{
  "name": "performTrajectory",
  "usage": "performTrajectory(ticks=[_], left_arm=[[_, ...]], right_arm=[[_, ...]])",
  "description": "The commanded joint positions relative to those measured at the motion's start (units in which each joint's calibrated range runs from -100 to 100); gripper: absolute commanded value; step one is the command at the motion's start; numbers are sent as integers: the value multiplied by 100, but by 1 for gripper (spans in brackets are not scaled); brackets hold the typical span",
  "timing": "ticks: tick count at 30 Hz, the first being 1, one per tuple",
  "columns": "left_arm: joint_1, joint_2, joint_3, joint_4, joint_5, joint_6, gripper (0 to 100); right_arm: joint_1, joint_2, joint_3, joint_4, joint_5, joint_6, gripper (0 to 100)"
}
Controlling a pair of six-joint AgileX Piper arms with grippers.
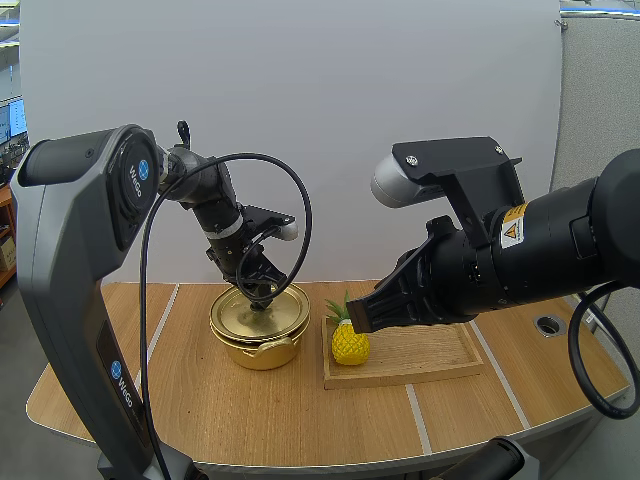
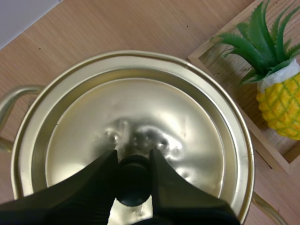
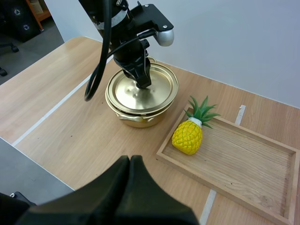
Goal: Open the pot, put the grape inside, and close it
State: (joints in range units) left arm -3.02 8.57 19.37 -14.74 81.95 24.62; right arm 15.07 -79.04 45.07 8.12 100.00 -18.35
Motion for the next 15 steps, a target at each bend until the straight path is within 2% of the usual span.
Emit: performTrajectory(ticks=[1, 15], left_arm=[[-17, 51, 440, 4, -554, 84, 0], [-17, 51, 504, 4, -440, 84, 0]], right_arm=[[-30, -43, 24, -30, 0, -27, 0], [-30, -43, 24, -30, 0, -27, 0]])
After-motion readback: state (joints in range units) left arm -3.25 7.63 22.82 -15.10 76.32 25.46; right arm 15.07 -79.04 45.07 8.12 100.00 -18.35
